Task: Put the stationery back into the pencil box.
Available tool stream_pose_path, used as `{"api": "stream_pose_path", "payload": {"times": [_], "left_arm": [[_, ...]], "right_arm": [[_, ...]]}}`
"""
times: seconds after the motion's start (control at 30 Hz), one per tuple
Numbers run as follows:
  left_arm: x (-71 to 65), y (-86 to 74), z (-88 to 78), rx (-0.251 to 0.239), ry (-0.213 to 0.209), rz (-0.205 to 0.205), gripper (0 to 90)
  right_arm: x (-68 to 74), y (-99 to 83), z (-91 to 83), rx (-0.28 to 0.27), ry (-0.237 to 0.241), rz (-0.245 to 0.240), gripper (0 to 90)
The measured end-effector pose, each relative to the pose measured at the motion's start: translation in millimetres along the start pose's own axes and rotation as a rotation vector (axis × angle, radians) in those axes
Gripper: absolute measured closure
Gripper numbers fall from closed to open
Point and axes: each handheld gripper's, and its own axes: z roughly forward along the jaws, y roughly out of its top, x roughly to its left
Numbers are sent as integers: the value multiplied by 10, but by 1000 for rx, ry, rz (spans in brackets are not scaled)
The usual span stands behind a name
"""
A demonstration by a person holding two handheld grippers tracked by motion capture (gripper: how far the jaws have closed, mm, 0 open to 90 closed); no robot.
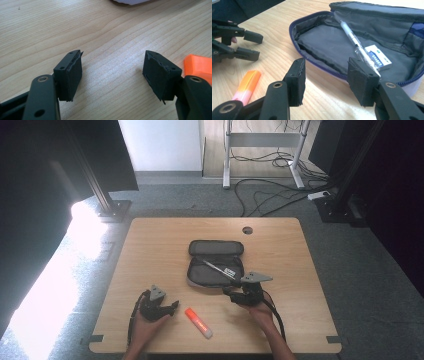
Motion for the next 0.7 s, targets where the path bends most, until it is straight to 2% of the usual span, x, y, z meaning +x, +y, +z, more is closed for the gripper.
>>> {"api": "stream_pose_path", "payload": {"times": [0.43, 0.7], "left_arm": [[0, 0, 0, 0, 0, 1, 321], [0, 0, 0, 0, 0, 0, 321]], "right_arm": [[234, -118, -81, 5, 29, -18, 465], [340, -230, -121, 19, 53, -4, 461]]}}
